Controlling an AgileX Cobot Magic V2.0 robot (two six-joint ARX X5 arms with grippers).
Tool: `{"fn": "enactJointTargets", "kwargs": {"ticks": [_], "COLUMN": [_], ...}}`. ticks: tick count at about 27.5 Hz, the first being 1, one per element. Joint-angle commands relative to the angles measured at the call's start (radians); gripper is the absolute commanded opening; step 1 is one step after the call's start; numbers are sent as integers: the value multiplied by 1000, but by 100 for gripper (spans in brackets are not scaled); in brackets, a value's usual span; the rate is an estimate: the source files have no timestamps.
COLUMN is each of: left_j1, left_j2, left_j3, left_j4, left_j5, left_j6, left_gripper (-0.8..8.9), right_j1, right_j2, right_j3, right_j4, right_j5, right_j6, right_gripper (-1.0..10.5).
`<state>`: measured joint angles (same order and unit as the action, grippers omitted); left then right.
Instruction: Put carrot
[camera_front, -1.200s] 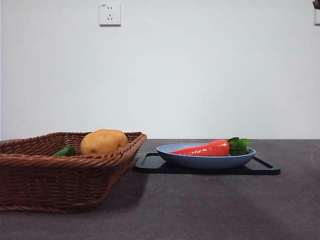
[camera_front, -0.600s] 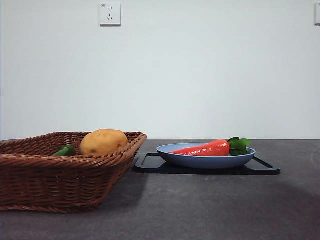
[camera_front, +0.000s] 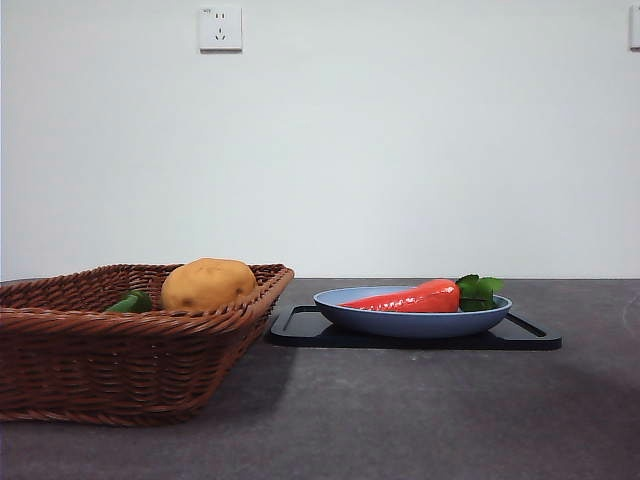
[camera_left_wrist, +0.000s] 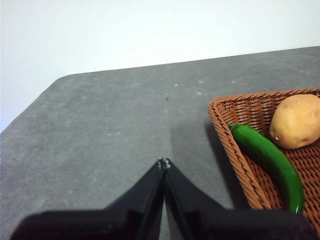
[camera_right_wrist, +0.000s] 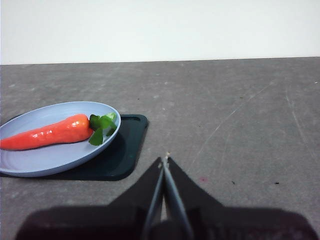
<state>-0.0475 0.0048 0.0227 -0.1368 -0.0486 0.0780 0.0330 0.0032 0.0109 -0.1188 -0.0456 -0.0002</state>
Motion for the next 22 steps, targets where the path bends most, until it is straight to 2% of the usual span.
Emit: {"fn": "enactJointTargets", "kwargs": {"ticks": [1,22], "left_j1": [3,3], "left_j2": [-3,-3], "left_j3": [-3,-3], "left_j4": [9,9], "left_j5": [1,1], "left_j6": [-6,-6], "left_gripper": [8,8], "right_j1": [0,0], "right_j2": [-4,-3], "right_j3": [-3,-3], "right_j4": [3,-14], "right_j5": [-1,-1], "right_j6": [-6,3], "right_gripper": [4,3]}}
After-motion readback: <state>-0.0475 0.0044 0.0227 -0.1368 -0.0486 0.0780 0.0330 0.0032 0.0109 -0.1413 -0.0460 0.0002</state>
